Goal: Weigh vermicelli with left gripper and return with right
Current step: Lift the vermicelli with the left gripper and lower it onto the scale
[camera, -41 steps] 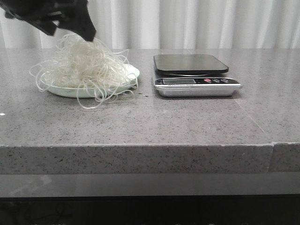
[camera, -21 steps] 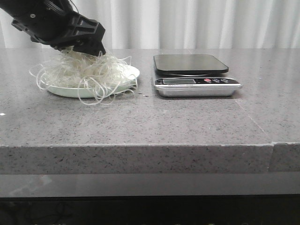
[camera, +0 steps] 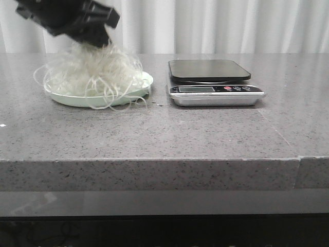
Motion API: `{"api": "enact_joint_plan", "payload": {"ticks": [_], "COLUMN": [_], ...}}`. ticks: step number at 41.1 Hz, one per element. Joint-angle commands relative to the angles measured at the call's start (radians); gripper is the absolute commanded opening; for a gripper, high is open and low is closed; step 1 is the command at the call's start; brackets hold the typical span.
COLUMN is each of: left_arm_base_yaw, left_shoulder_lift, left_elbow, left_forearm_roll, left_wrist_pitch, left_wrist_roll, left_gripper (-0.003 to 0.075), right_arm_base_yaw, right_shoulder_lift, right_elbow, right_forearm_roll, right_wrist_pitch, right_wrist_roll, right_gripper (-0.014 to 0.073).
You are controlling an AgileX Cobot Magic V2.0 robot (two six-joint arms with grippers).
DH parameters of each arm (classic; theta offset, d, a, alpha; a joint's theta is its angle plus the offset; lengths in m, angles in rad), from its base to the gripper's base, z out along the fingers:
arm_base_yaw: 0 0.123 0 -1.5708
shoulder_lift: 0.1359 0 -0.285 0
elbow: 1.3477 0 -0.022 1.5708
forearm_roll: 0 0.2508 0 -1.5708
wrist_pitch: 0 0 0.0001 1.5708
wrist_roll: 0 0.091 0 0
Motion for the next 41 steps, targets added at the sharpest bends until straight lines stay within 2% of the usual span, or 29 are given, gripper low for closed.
{"api": "enact_joint_plan", "payload": {"ticks": [1, 10, 17, 22, 32, 41], "left_arm_base_yaw": [-0.037, -0.104, -0.154, -0.192, -0.217, -0.217], "left_shoulder_lift": [-0.081, -0.103, -0.066, 0.003, 0.180, 0.284], "left_elbow": [-0.091, -0.237, -0.325, -0.384, -0.505, -0.515], "left_forearm_roll": [-0.005, 0.005, 0.005, 0.005, 0.005, 0.005], "left_wrist_pitch": [-0.075, -0.093, -0.228, -0.297, -0.323, -0.338], "left_wrist_roll": [0.000, 0.000, 0.000, 0.000, 0.000, 0.000], "left_gripper": [0.0145, 0.0145, 0.0145, 0.0145, 0.0145, 0.0145], "right_arm_base_yaw": [0.002, 0.002, 0.002, 0.002, 0.002, 0.002], "right_shoulder_lift": [-0.001, -0.001, -0.001, -0.001, -0.001, -0.001], "right_elbow": [-0.026, -0.026, -0.026, -0.026, -0.026, -0.026], "right_forearm_roll": [-0.006, -0.006, -0.006, -0.006, -0.006, -0.006], "right_wrist_pitch": [-0.072, -0.072, -0.072, -0.070, -0.069, -0.069], "right_wrist_roll": [-0.006, -0.006, -0.006, -0.006, -0.006, -0.006], "right_gripper": [0.0557, 0.0557, 0.0557, 0.0557, 0.0557, 0.0557]}}
